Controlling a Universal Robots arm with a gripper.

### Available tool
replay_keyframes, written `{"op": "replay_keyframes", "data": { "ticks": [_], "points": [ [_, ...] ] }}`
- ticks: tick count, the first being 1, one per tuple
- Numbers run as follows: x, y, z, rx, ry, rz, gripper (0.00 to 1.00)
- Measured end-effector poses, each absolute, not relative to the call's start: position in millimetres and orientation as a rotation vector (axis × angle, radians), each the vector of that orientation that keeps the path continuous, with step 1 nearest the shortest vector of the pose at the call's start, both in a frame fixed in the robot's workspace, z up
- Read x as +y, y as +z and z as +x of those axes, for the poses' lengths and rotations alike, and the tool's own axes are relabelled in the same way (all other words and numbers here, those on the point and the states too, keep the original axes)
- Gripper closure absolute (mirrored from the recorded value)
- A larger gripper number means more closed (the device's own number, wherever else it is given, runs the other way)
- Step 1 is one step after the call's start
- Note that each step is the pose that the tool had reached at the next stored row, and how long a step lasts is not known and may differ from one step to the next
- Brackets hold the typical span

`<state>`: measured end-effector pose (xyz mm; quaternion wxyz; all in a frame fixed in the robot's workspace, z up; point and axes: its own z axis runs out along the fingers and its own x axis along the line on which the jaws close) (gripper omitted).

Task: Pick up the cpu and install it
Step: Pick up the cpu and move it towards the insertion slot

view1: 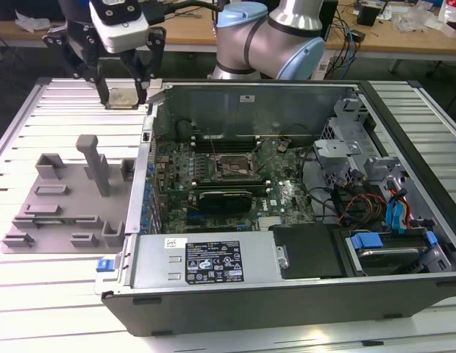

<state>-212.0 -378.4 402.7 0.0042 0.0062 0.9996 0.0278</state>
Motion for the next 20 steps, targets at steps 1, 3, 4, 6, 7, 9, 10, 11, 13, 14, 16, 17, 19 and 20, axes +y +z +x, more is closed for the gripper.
{"op": "replay_keyframes", "data": {
  "ticks": [1, 3, 4, 6, 7, 9, 10, 11, 13, 14, 16, 17, 19, 20],
  "points": [
    [-378, 403, -210, 3.132, 0.087, 0.020, 0.45],
    [-378, 403, -205, 3.132, 0.087, 0.020, 0.45],
    [-378, 403, -203, 3.132, 0.087, 0.020, 0.45],
    [-378, 403, -196, 3.132, 0.087, 0.020, 0.45],
    [-378, 403, -195, 3.132, 0.087, 0.020, 0.45],
    [-378, 403, -188, 3.132, 0.087, 0.020, 0.45],
    [-378, 403, -185, 3.132, 0.087, 0.020, 0.45],
    [-378, 403, -180, 3.132, 0.087, 0.020, 0.45],
    [-378, 403, -174, 3.132, 0.087, 0.020, 0.45],
    [-378, 403, -171, 3.132, 0.087, 0.020, 0.45],
    [-378, 403, -165, 3.132, 0.087, 0.020, 0.45],
    [-378, 403, -162, 3.132, 0.087, 0.020, 0.45],
    [-378, 403, -157, 3.132, 0.087, 0.020, 0.45],
    [-378, 403, -153, 3.132, 0.087, 0.020, 0.45]
  ]
}}
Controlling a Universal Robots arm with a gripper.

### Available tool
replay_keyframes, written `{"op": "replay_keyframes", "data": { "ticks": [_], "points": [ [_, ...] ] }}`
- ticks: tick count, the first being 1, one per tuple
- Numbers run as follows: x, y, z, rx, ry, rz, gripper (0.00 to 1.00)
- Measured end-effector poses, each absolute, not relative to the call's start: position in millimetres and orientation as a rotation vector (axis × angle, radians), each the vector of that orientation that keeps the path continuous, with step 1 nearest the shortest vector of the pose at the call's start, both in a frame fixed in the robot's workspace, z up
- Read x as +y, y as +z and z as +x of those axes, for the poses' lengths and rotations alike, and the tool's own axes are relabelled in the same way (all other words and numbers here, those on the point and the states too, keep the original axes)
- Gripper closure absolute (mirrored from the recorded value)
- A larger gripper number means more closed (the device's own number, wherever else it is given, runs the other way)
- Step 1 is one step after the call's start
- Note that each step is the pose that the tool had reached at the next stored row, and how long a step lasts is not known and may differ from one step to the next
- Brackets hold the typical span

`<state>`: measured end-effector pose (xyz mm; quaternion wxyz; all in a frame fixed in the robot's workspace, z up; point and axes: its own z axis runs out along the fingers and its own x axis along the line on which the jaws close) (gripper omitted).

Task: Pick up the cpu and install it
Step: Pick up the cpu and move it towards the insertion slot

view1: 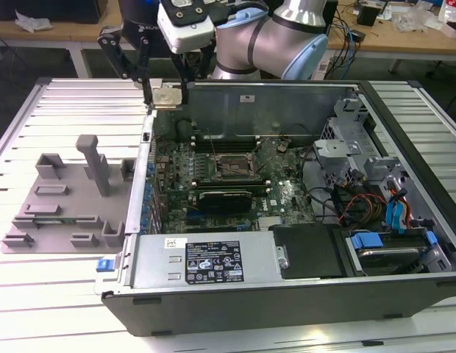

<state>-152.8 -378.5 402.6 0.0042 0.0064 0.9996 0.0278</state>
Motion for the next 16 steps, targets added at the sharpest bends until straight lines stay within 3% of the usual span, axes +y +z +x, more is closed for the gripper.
{"op": "replay_keyframes", "data": {
  "ticks": [16],
  "points": [
    [-378, 403, -109, 3.132, 0.087, 0.020, 0.45]
  ]
}}
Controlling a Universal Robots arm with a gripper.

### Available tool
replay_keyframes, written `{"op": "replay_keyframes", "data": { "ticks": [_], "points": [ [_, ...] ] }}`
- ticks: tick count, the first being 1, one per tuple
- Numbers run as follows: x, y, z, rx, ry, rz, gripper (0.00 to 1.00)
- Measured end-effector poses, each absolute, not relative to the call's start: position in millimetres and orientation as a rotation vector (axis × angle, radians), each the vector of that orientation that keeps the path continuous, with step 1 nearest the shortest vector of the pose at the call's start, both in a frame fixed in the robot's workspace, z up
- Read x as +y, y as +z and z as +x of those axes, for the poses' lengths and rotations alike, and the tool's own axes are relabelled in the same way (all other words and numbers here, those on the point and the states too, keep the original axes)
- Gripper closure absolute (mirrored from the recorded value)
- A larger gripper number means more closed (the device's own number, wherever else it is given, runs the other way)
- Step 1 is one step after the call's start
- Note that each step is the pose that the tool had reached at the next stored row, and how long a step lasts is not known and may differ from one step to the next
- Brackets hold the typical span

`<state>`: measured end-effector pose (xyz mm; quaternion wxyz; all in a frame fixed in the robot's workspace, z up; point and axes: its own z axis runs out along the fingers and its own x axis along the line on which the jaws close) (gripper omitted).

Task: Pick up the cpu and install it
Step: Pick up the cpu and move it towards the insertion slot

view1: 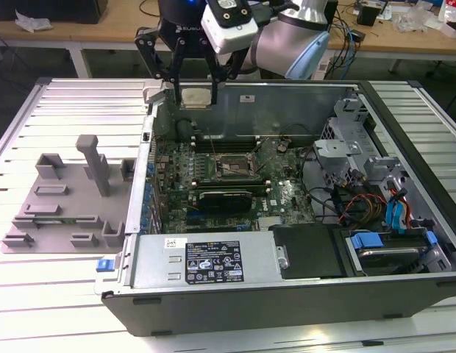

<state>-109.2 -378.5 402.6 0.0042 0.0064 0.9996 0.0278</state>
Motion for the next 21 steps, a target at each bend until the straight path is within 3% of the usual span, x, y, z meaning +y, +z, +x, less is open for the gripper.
{"op": "replay_keyframes", "data": {
  "ticks": [21],
  "points": [
    [-378, 378, -91, 3.132, 0.089, 0.020, 0.45]
  ]
}}
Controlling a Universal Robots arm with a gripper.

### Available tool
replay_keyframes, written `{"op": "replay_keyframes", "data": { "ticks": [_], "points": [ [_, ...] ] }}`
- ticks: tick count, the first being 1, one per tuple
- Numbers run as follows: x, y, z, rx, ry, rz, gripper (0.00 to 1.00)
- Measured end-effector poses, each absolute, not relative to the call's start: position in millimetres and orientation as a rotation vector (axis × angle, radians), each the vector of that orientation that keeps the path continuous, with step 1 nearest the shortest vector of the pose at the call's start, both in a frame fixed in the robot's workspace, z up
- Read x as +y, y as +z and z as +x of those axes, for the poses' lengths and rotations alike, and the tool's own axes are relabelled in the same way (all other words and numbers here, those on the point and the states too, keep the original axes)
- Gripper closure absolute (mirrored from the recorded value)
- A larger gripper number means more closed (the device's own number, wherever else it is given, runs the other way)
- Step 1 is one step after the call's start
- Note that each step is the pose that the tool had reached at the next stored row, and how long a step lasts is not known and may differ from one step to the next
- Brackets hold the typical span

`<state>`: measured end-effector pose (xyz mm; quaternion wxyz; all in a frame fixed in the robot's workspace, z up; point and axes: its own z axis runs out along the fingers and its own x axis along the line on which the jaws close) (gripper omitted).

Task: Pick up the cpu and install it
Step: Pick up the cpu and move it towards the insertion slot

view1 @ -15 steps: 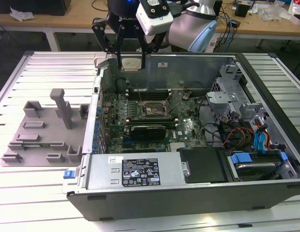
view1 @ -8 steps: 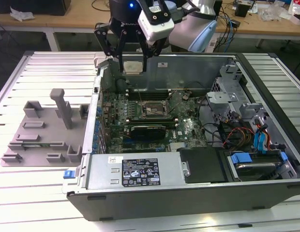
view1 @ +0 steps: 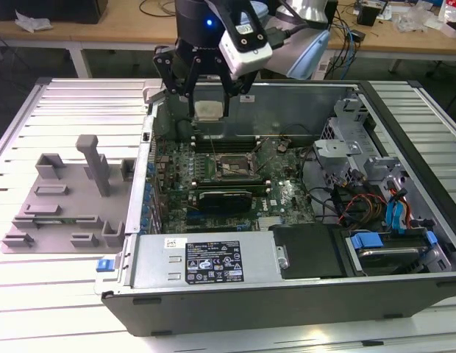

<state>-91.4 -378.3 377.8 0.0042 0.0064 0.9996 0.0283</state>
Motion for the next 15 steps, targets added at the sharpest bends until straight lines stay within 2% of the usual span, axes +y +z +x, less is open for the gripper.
{"op": "replay_keyframes", "data": {
  "ticks": [15],
  "points": [
    [-378, 359, -56, 3.132, 0.089, 0.020, 0.45]
  ]
}}
